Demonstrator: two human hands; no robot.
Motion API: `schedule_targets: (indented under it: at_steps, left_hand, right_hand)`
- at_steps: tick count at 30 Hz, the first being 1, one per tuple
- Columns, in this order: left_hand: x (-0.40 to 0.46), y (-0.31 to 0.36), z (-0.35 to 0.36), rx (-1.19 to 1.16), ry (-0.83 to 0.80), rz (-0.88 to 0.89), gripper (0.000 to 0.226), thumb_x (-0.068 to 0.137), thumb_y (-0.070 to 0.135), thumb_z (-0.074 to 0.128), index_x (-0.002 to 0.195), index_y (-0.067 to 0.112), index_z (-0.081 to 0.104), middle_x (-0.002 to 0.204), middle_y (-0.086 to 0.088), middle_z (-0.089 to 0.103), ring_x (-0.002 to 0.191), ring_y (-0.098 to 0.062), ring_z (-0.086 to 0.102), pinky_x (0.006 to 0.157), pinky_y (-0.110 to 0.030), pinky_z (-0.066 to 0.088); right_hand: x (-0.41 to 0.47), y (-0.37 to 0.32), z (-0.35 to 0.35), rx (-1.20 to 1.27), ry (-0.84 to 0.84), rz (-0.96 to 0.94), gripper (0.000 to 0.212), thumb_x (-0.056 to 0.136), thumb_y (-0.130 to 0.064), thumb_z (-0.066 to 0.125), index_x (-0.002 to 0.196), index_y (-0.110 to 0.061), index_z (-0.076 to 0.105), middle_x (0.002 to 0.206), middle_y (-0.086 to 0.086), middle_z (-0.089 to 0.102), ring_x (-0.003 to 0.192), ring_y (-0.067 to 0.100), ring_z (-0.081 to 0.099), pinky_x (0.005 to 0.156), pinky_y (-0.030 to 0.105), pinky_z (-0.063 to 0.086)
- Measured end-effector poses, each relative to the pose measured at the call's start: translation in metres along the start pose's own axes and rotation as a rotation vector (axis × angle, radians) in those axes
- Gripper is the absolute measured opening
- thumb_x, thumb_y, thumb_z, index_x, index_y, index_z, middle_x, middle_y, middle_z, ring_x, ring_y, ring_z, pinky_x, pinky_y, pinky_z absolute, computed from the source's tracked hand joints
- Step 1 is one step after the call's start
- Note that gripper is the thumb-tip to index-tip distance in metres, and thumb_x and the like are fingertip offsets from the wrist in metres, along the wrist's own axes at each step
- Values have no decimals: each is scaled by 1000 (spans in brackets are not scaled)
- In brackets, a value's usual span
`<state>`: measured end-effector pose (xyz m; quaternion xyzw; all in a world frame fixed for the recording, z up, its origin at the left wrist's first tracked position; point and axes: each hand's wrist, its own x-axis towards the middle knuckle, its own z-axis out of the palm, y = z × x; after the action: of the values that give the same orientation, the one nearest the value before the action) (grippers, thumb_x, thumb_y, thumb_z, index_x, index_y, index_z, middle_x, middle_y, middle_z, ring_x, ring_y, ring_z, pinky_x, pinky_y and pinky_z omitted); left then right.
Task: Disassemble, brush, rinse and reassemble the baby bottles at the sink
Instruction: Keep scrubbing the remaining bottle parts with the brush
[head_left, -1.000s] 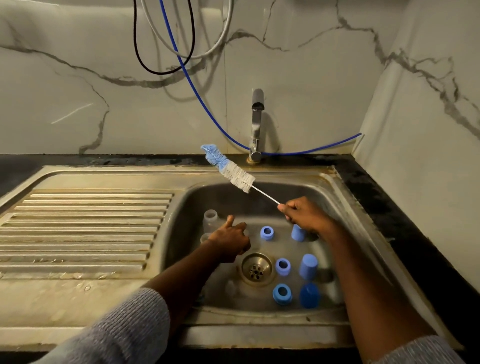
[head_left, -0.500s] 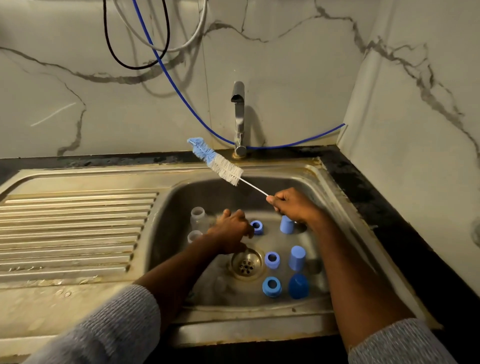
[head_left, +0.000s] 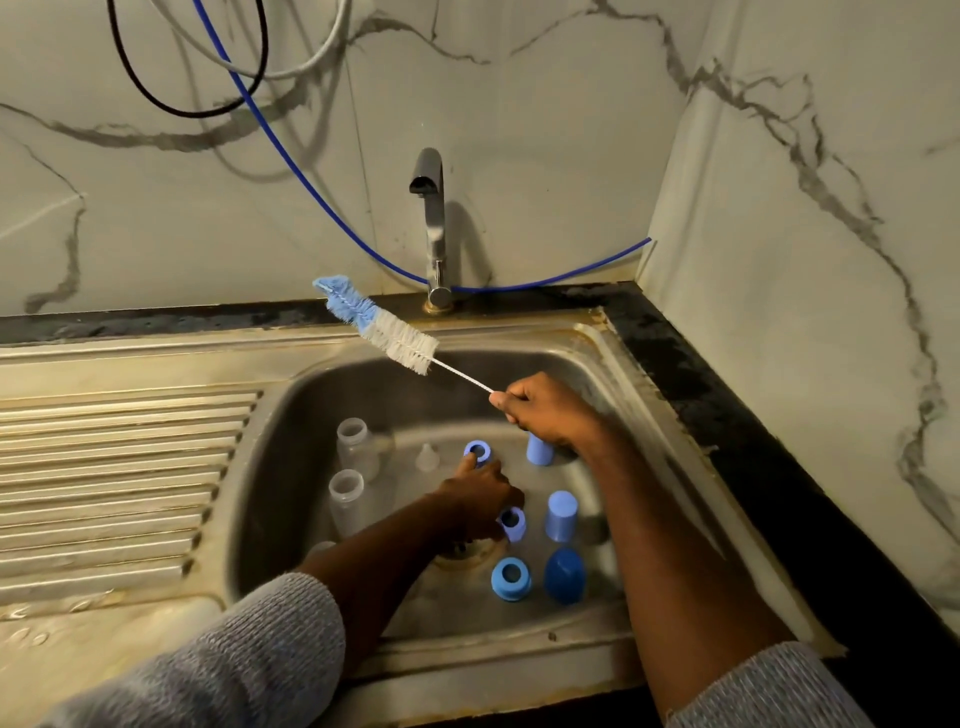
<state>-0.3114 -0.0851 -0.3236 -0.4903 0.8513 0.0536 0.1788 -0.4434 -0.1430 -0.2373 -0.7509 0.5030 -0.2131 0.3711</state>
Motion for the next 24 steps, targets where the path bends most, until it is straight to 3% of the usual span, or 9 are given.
schedule_targets:
  at_steps: [3, 7, 10, 14, 19, 21, 24]
  left_hand:
    - [-5, -8, -8, -203, 192, -97, 46, 91, 41, 67, 133, 23, 57, 128, -4, 59, 127, -26, 42, 104, -47, 28]
    - [-27, -46, -22, -885, 699, -359, 38, 73, 26, 89, 102, 14, 67, 98, 0, 71, 93, -19, 67, 81, -36, 52]
    - [-57, -66, -36, -1087, 936, -517, 37, 68, 14, 90, 94, 26, 66, 91, 4, 74, 86, -16, 71, 84, -42, 58]
    - [-90, -78, -35, -1359, 1125, -688, 37, 73, 14, 88, 106, 22, 73, 93, 5, 76, 87, -12, 73, 85, -45, 61]
    - [-115, -86, -33, -1436, 1336, -837, 35, 78, 16, 85, 107, 25, 69, 101, 4, 73, 92, -14, 72, 86, -45, 61]
    - [-121, -89, -39, -1366, 1389, -852, 37, 77, 13, 85, 108, 23, 67, 100, 4, 72, 91, -9, 69, 87, -37, 60]
    - [-120, -82, -43, -1252, 1328, -784, 39, 74, 8, 87, 106, 20, 68, 90, 15, 67, 84, 6, 63, 81, -20, 54]
  right_hand:
    - [-1, 1, -2, -20, 11, -7, 46, 98, -36, 61, 57, -16, 56, 43, -8, 48, 46, 9, 41, 57, 27, 38]
    - [0, 0, -3, -4, 42, -14, 46, 100, -34, 58, 57, -17, 55, 48, -8, 50, 49, 8, 43, 60, 28, 39]
    - [-1, -6, 0, -17, 54, -45, 46, 100, -34, 56, 58, -18, 55, 50, -7, 51, 49, 8, 43, 59, 27, 38]
    - [-6, -21, 7, -46, 19, -129, 43, 101, -30, 57, 59, -18, 56, 41, -14, 48, 41, -1, 42, 51, 15, 33]
    - [-9, -24, 12, -81, -57, -178, 44, 100, -33, 58, 59, -17, 57, 45, -10, 50, 44, 0, 42, 54, 18, 35]
    - [-10, -22, 11, -76, -68, -186, 45, 99, -33, 59, 58, -17, 56, 48, -8, 50, 47, 0, 42, 57, 24, 38]
    - [-12, -33, 20, -124, -72, -202, 44, 99, -34, 58, 61, -13, 58, 51, -6, 50, 48, 2, 42, 56, 24, 37]
